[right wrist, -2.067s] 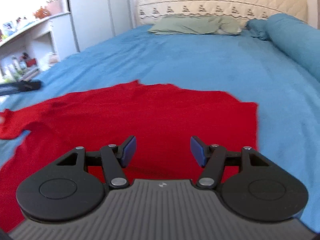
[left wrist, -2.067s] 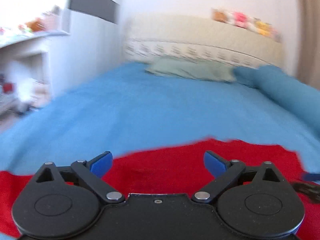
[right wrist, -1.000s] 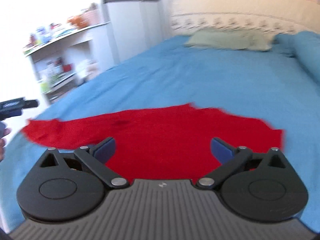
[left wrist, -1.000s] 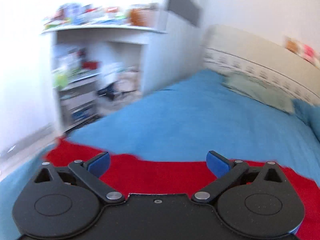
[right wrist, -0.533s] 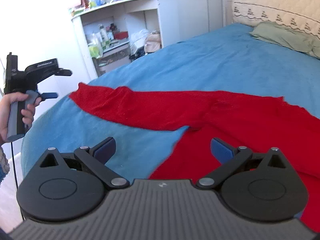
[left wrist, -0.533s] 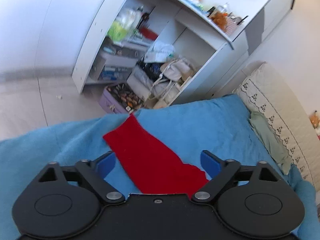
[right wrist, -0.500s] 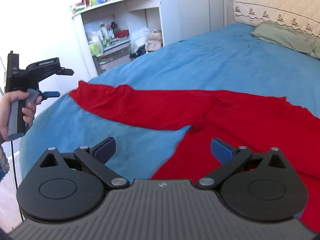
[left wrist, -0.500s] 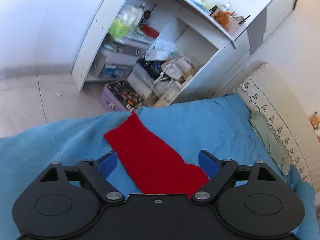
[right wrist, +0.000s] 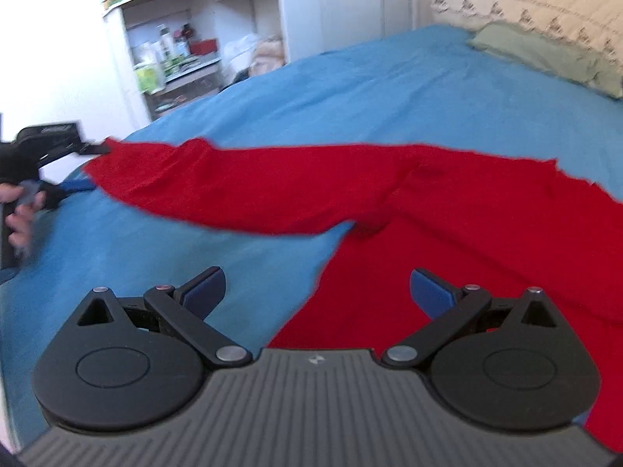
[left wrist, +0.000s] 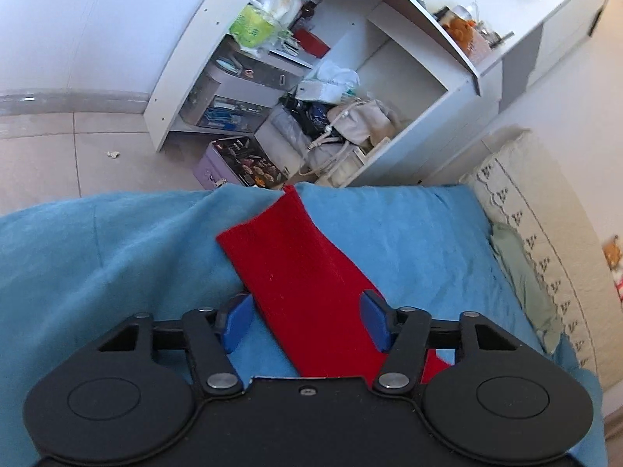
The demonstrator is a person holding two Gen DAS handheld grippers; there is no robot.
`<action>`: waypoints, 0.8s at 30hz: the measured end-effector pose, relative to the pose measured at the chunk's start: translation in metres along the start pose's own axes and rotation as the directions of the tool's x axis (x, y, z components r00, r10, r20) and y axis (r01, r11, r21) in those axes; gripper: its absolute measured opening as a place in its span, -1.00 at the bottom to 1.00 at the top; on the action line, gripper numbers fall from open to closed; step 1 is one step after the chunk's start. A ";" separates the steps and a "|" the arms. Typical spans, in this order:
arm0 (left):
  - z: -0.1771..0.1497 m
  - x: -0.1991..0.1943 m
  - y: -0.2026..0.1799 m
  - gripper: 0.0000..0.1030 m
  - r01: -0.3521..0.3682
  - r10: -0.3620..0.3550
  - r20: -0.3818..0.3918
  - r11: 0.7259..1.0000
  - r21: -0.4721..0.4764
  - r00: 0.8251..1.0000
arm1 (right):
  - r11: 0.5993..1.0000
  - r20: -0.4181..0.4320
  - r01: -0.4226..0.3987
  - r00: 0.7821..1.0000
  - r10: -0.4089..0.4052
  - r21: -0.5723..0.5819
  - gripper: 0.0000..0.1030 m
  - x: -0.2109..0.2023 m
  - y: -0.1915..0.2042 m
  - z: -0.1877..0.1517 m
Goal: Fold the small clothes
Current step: 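Close the left gripper on the sleeve, then lift the sleeve with the left gripper, fold it across the body, release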
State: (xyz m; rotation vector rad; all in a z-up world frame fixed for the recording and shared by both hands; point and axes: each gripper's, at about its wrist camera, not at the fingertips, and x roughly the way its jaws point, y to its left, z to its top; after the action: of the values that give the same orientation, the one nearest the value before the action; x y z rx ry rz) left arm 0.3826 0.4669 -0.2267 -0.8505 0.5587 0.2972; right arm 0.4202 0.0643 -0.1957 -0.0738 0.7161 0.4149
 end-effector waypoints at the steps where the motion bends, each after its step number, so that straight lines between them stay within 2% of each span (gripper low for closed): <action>1: 0.002 0.002 0.002 0.14 0.004 -0.004 0.006 1.000 -0.013 1.000 | 1.000 0.012 0.030 0.999 -0.030 0.005 1.00 0.005 -0.007 0.003; 2: 0.003 0.004 0.002 0.06 0.002 -0.002 0.010 1.000 -0.018 1.000 | 0.998 0.025 0.058 0.998 -0.058 0.013 1.00 0.011 -0.015 0.007; 4: 0.004 0.008 0.001 -0.48 -0.021 0.022 0.010 1.000 -0.010 1.000 | 0.995 0.047 0.099 0.994 -0.100 0.031 1.00 0.023 -0.032 0.014; 5: 0.004 0.011 0.000 -0.65 -0.033 0.033 0.008 0.999 -0.001 0.999 | 0.992 0.058 0.123 0.991 -0.124 0.035 1.00 0.030 -0.039 0.017; 6: 0.003 0.013 0.000 -0.94 -0.038 0.038 0.002 0.999 0.001 0.999 | 0.989 0.071 0.141 0.987 -0.144 0.035 1.00 0.037 -0.047 0.020; 9: 0.001 0.014 0.004 -0.92 -0.026 0.026 0.013 1.000 -0.010 1.000 | 0.981 0.074 0.190 0.979 -0.192 0.039 1.00 0.059 -0.063 0.027; 13: 0.001 0.008 -0.004 -0.93 -0.023 0.022 0.036 0.999 0.038 0.999 | 0.954 0.077 0.278 0.955 -0.287 0.114 1.00 0.081 -0.086 0.032; 16: 0.006 0.001 -0.014 -0.93 0.006 -0.009 0.061 0.999 0.051 0.998 | 0.933 0.032 0.340 0.938 -0.346 0.113 1.00 0.099 -0.095 0.032; 19: 0.013 -0.009 -0.032 -0.93 0.039 -0.047 0.093 0.996 0.082 0.995 | 0.931 -0.020 0.359 0.933 -0.359 0.056 1.00 0.120 -0.095 0.024; 24: 0.024 -0.023 -0.082 -0.93 0.095 -0.116 0.118 0.981 0.170 0.986 | 0.937 -0.005 0.328 0.944 -0.330 0.121 1.00 0.116 -0.108 0.024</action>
State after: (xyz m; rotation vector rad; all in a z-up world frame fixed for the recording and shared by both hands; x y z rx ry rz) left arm 0.4099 0.4333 -0.1496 -0.6942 0.4108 0.2036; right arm 0.5566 0.0099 -0.2608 -0.0749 0.6970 0.0505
